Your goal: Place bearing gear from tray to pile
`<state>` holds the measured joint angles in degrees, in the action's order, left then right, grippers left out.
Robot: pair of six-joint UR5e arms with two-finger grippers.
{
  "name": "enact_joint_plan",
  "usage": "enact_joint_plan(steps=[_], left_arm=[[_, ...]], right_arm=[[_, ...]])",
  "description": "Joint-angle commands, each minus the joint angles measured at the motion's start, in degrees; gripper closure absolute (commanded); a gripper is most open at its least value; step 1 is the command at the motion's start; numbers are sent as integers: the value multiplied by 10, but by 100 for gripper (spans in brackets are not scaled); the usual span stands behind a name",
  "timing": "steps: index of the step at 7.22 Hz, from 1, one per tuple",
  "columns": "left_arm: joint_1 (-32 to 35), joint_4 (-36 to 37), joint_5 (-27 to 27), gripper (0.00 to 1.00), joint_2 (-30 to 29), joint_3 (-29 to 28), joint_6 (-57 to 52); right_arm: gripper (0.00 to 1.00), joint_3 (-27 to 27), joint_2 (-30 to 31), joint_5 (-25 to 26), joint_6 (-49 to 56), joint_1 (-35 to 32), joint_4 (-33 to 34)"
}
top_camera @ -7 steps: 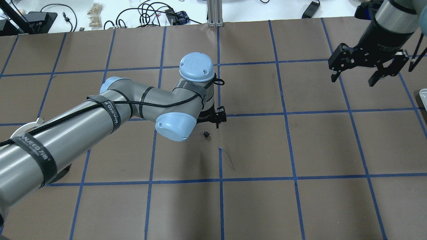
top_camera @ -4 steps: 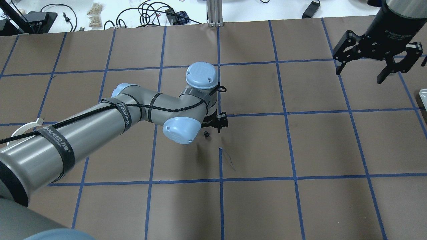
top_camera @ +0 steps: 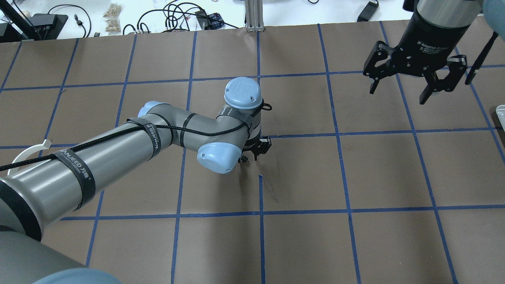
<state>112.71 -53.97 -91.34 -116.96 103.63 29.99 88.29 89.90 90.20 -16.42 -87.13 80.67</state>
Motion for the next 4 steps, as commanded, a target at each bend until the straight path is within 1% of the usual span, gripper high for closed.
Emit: enact_joint_plan(steps=[1, 2, 3, 4], left_arm=[[0, -1, -1, 100, 5, 6, -1], [1, -3, -2, 100, 15, -3, -4], [0, -32, -2, 100, 36, -14, -16], [-20, -87, -6, 100, 59, -38, -20]], right_arm=[[0, 16, 0, 0, 0, -4, 5], [0, 16, 0, 0, -3, -3, 5], [0, 15, 0, 0, -3, -3, 5], [0, 16, 2, 1, -3, -4, 5]])
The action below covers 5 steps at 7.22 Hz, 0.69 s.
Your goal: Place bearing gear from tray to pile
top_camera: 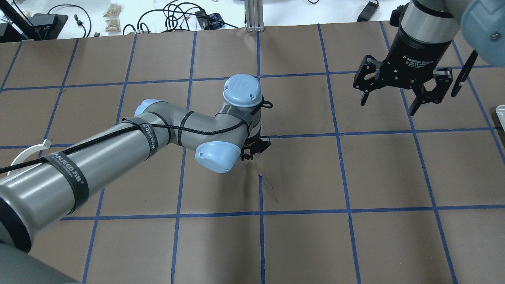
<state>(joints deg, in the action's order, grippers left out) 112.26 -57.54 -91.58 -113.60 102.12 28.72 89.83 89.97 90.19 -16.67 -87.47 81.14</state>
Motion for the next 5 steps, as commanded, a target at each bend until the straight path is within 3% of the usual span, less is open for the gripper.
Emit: enact_joint_plan(steps=[1, 5], left_arm=[[-63, -104, -4, 100, 42, -47, -35], [-332, -158, -43, 100, 68, -40, -303]], right_arm=[[0, 2, 9, 1, 0, -1, 0], [0, 11, 17, 1, 13, 2, -1]])
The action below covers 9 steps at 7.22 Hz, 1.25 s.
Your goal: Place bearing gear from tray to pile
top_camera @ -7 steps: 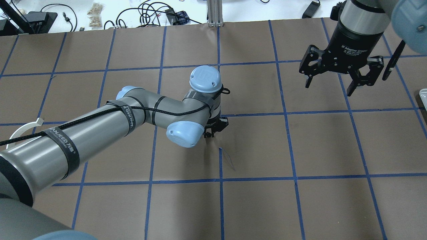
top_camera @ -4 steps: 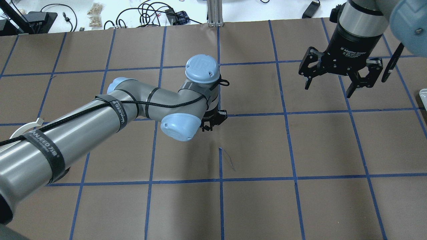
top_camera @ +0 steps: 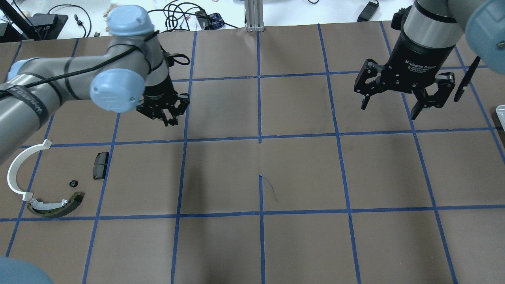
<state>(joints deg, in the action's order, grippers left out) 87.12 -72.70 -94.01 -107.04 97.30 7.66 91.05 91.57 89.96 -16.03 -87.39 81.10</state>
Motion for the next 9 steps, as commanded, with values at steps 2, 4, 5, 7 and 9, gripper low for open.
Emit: enact_joint_plan(steps=[2, 4, 5, 7, 9], left_arm=[[-196, 0, -48, 100, -6, 11, -255], [-272, 6, -52, 100, -21, 11, -366], [-279, 18, -54, 100, -33, 14, -369], [-282, 22, -56, 100, -40, 24, -370], [-282, 22, -93, 0, -37, 24, -371]], right_arm=[[0, 1, 14, 5, 0, -1, -2], [0, 3, 16, 2, 2, -1, 0], [0, 3, 18, 4, 2, -1, -1], [0, 4, 22, -1, 6, -1, -1], [0, 18, 26, -5, 10, -3, -1]])
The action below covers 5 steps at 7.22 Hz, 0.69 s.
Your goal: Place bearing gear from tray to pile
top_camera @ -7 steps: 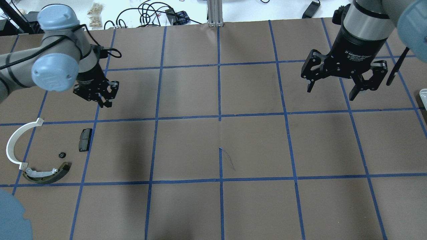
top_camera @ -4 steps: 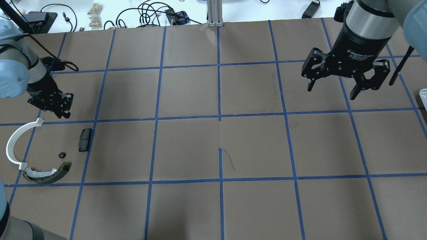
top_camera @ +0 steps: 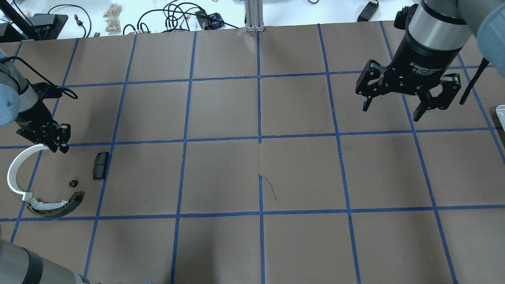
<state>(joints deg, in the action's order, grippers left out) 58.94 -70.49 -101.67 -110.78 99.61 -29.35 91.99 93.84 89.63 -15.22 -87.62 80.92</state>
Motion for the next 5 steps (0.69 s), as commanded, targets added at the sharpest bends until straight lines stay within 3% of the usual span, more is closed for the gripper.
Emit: enact_joint_plan(steps=[1, 4, 5], left_arm=[[0, 0, -16, 0, 1, 0, 0], [19, -30, -6, 0, 26, -25, 18], [55, -104, 15, 0, 42, -73, 60]], right_arm=[[0, 9, 5, -2, 2, -1, 1], [0, 10, 10, -2, 2, -1, 1], [0, 9, 10, -1, 2, -1, 2]])
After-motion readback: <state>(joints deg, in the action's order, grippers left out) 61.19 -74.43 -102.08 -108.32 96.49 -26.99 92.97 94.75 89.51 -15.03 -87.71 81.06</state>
